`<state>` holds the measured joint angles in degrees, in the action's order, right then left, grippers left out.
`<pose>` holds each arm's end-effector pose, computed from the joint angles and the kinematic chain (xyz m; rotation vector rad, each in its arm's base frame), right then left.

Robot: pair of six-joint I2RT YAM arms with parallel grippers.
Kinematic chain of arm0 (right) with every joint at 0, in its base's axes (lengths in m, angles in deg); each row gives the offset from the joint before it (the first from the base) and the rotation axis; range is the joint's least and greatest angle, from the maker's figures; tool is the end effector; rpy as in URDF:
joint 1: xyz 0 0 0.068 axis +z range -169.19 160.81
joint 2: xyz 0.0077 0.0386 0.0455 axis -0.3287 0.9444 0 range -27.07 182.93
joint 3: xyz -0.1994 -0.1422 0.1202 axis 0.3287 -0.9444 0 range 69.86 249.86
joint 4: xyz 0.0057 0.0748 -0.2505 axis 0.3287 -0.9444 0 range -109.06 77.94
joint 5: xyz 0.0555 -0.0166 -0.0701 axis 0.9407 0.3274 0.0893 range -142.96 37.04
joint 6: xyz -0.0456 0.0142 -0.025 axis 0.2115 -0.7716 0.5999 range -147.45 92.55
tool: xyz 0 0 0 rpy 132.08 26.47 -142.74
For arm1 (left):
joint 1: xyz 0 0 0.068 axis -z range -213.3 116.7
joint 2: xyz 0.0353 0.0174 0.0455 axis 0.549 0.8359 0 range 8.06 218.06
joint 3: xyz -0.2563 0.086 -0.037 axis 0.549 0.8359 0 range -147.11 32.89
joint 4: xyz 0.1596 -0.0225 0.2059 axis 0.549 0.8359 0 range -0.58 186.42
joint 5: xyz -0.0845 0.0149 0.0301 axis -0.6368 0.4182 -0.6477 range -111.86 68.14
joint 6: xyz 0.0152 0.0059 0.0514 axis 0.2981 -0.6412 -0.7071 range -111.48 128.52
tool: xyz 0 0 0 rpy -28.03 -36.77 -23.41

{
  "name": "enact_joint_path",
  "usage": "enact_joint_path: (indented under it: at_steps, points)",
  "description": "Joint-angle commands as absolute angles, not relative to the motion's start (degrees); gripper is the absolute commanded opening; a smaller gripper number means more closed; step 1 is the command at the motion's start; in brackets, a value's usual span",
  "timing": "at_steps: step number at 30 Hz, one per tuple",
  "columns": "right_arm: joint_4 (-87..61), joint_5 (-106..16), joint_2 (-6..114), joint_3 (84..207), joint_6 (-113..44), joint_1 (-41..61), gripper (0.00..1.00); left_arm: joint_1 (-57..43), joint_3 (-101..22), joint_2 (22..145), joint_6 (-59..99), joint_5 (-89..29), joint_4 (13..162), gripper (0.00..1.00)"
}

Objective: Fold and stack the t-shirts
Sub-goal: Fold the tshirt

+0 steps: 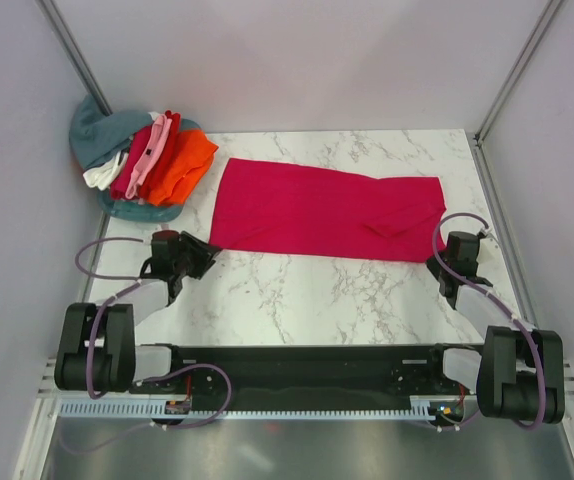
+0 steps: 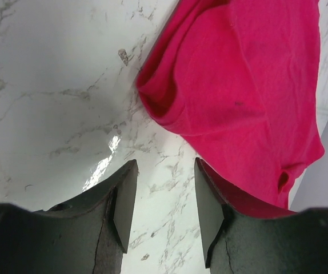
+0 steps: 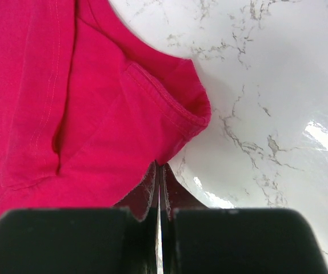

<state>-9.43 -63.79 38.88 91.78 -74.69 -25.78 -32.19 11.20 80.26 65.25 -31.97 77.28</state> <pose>0.2099 -0.0310 0.1554 1.1193 1.9894 0.1551 0.2267 -0.0106 0.1463 -0.9999 2.1095 -0.7262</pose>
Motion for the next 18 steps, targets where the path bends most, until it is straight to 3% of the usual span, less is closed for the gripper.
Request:
enact_joint_path:
  at_steps: [1, 14, 17, 18]
  points:
    - [-7.7, -63.9, 37.7, 92.4, -73.5, -25.9, 0.0, -31.0, 10.5, 83.9, 67.6, -27.6, 70.0, 0.52]
    - [-7.8, -63.9, 34.9, 91.4, -72.9, -26.0, 0.0, -31.0, 6.9, 91.3, 68.1, -20.5, 66.5, 0.36]
    - [-7.8, -63.9, 34.3, 91.0, -72.9, -25.9, 0.0, -31.1, 5.5, 92.5, 67.9, -19.4, 66.5, 0.27]
    - [-7.9, -63.9, 33.8, 91.0, -72.9, -26.0, 0.0, -31.1, 4.9, 93.2, 67.8, -19.2, 66.7, 0.19]
